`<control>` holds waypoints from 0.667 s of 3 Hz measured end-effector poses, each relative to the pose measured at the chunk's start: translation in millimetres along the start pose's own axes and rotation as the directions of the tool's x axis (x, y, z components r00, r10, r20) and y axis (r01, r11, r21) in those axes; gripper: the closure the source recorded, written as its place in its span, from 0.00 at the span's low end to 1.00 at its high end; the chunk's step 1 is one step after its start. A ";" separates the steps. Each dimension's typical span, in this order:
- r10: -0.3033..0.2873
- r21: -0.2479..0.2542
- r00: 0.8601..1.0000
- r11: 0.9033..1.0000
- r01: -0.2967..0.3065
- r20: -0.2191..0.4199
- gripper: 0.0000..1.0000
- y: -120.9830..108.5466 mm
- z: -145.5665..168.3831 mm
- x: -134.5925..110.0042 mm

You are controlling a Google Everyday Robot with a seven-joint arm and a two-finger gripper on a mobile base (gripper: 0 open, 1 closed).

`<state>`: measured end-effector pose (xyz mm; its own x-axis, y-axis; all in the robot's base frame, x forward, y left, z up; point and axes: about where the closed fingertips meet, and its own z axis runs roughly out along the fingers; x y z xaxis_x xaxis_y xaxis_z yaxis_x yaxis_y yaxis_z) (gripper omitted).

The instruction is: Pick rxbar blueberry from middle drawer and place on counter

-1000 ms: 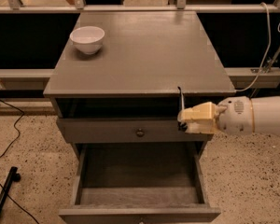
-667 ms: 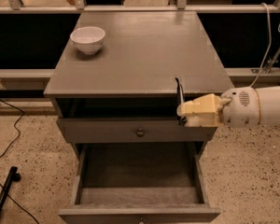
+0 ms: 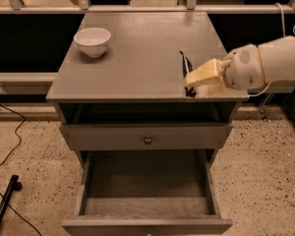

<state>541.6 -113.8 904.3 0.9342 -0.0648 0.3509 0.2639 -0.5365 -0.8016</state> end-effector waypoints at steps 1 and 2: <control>-0.026 -0.125 1.000 0.992 0.028 0.011 1.00 8.2 22.4 45.1; -0.025 -0.197 1.000 0.980 0.025 -0.001 0.82 22.7 41.1 78.4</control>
Offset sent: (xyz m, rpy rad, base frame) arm 0.1366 0.0174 -0.0185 -0.2670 -0.0138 -0.1177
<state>630.7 -96.5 893.7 0.9269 -0.0521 0.3716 0.2343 -0.6932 -0.6816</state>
